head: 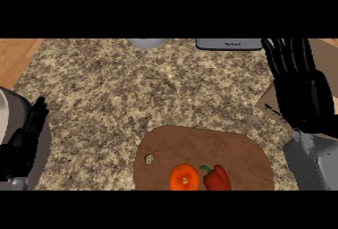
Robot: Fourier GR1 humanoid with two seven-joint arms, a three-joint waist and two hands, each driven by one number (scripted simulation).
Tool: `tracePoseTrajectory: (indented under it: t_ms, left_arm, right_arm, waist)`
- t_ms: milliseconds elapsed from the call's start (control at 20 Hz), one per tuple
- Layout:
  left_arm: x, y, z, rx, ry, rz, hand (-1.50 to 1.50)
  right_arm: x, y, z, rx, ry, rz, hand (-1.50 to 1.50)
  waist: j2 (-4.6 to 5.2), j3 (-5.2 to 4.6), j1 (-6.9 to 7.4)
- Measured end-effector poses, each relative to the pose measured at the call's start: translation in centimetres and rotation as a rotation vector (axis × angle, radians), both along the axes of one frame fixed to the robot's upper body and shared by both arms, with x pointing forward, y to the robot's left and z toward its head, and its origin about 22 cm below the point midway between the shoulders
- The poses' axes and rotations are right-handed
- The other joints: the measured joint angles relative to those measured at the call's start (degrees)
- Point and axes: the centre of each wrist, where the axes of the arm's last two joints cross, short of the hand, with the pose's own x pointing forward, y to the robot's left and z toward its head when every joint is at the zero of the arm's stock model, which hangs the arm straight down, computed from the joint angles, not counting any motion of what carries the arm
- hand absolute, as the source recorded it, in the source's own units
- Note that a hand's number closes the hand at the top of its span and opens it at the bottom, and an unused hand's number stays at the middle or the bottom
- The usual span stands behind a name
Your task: Pick the squash from the cutting board and place it in the cardboard box
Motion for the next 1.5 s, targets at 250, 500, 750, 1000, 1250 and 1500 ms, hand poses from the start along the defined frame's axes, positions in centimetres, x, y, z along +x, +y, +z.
tracePoseTrajectory:
  t_ms: [250,500,750,1000,1250,1500]
  left_arm:
    - [1.5,-1.1,2.8,0.036,-0.076,-0.153,0.00]
    - [3.2,-3.6,4.3,0.038,-0.126,-0.332,0.00]
    - [4.4,-5.2,4.9,0.029,-0.139,-0.424,0.00]
    - [5.1,-5.8,5.5,0.027,-0.142,-0.464,0.00]
    - [5.5,-5.8,5.1,0.025,-0.139,-0.477,0.00]
    - [5.9,-6.3,5.5,0.024,-0.143,-0.492,0.00]
  right_arm:
    - [-1.3,-0.5,3.3,-0.123,-0.044,0.018,-1.50]
    - [-3.0,-2.0,4.5,-0.479,-0.031,-0.010,-1.50]
    - [-5.6,-2.2,2.6,-0.688,-0.112,0.009,-1.50]
    - [-7.6,-1.3,2.7,-0.898,-0.220,0.057,-1.50]
    - [-9.5,0.0,3.7,-1.163,-0.215,0.119,-1.50]
    - [-11.5,2.7,4.5,-1.402,-0.191,0.191,-1.50]
  waist:
    - [0.35,-0.59,-2.09]
    - [0.47,-0.95,-4.27]
    - [0.77,-0.85,-3.34]
    - [0.83,-0.85,-2.52]
    - [0.84,-0.96,-2.16]
    - [0.81,-1.01,-1.51]
